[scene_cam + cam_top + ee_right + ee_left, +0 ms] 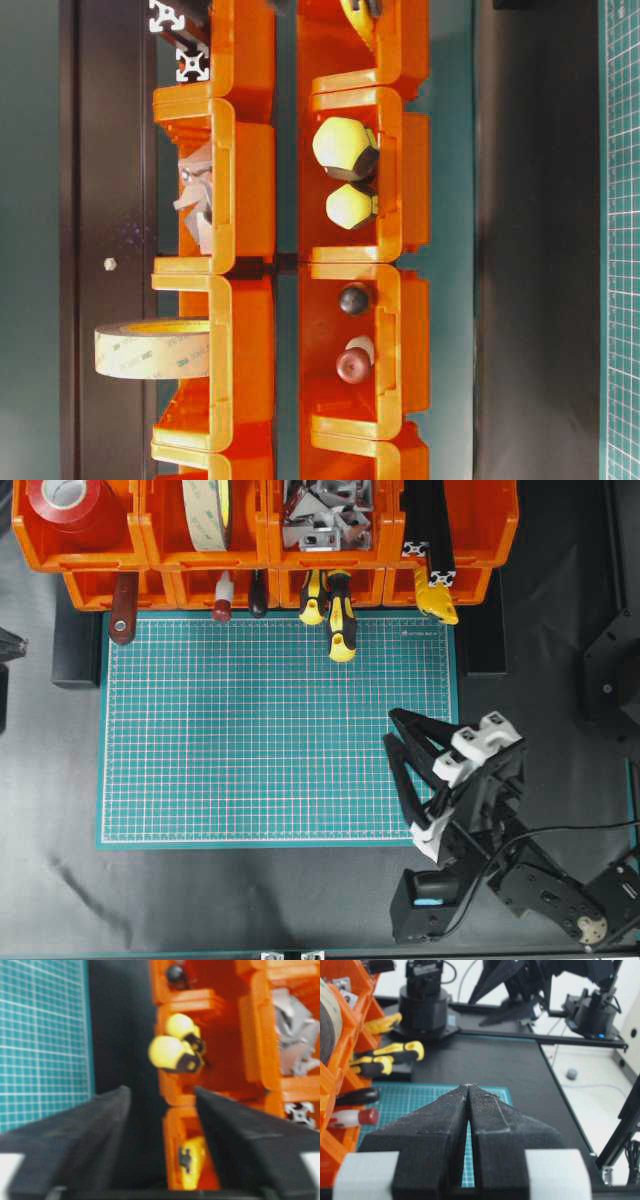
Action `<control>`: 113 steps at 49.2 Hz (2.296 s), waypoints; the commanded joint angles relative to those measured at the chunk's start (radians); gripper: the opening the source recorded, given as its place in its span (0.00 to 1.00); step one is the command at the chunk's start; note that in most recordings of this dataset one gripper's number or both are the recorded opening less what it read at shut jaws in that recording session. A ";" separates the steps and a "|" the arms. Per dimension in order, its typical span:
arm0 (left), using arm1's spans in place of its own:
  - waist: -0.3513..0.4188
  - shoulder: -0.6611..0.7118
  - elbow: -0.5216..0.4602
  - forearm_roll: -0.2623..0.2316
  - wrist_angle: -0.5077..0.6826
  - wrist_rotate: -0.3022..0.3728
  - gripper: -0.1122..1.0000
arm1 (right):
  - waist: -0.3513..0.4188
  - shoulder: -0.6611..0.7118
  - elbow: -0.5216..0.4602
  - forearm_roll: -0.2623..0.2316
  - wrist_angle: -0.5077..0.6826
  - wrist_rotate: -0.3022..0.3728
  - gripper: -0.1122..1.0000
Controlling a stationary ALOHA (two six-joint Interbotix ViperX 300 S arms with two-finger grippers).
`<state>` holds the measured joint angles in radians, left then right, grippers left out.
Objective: Pick screwdriver from container rack with right arm.
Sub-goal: 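Move the open right gripper toward the yellow-black screwdriver in the rack, then close the right gripper on the yellow-black screwdriver handle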
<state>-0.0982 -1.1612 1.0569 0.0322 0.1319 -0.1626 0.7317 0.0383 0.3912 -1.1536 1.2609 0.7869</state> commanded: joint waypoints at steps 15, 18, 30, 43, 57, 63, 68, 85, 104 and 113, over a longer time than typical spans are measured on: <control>-0.002 0.005 -0.014 0.003 -0.005 -0.003 0.10 | -0.109 0.038 0.035 -0.058 -0.094 0.005 0.82; -0.002 0.005 -0.014 0.003 -0.005 -0.005 0.10 | -0.123 0.044 0.034 -0.069 -0.097 0.006 0.82; -0.002 0.011 -0.012 0.003 -0.005 -0.008 0.10 | -0.186 0.063 0.035 -0.117 -0.100 0.008 0.81; -0.002 0.006 -0.008 0.003 -0.005 -0.008 0.10 | -0.242 0.086 0.029 -0.132 -0.140 0.009 0.81; -0.002 0.005 0.003 0.005 -0.005 -0.008 0.10 | -0.284 0.095 0.034 -0.133 -0.167 0.009 0.78; -0.002 0.005 0.003 0.003 -0.005 -0.008 0.10 | -0.298 0.097 0.035 -0.133 -0.186 0.011 0.77; -0.002 0.005 0.003 0.003 -0.005 -0.008 0.10 | -0.310 0.097 0.034 -0.130 -0.192 0.012 0.75; -0.002 0.003 0.003 0.003 -0.003 -0.008 0.10 | -0.314 0.097 0.032 -0.041 -0.201 0.021 0.46; -0.002 0.002 0.003 0.005 -0.005 -0.012 0.10 | -0.270 0.095 -0.005 -0.041 -0.121 0.005 0.46; 0.000 -0.002 0.002 0.003 -0.005 -0.015 0.10 | -0.238 0.086 -0.037 -0.046 -0.067 0.002 0.46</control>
<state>-0.0982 -1.1689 1.0723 0.0322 0.1319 -0.1733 0.4571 0.1488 0.3942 -1.1950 1.1674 0.7854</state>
